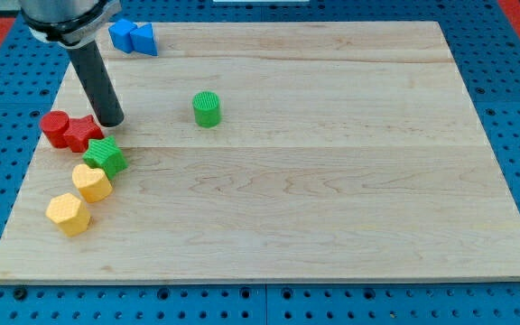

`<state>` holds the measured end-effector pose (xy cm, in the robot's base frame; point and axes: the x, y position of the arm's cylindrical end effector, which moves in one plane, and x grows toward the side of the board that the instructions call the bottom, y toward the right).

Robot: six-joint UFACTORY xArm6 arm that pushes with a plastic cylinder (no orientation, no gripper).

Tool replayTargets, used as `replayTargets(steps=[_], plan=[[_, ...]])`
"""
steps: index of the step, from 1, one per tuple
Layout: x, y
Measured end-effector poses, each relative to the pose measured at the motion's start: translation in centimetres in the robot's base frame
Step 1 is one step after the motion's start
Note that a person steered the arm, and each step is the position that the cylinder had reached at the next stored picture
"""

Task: Push red circle near yellow hexagon

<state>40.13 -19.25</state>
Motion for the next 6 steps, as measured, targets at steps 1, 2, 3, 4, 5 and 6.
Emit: replayTargets(steps=[1,2,3,4,5,6], plan=[[2.6,-0.3],[1.1,1.7],[-3.4,-1.7],[-5.4,-7.6],[-2.4,-7.8],[0.3,-7.8]])
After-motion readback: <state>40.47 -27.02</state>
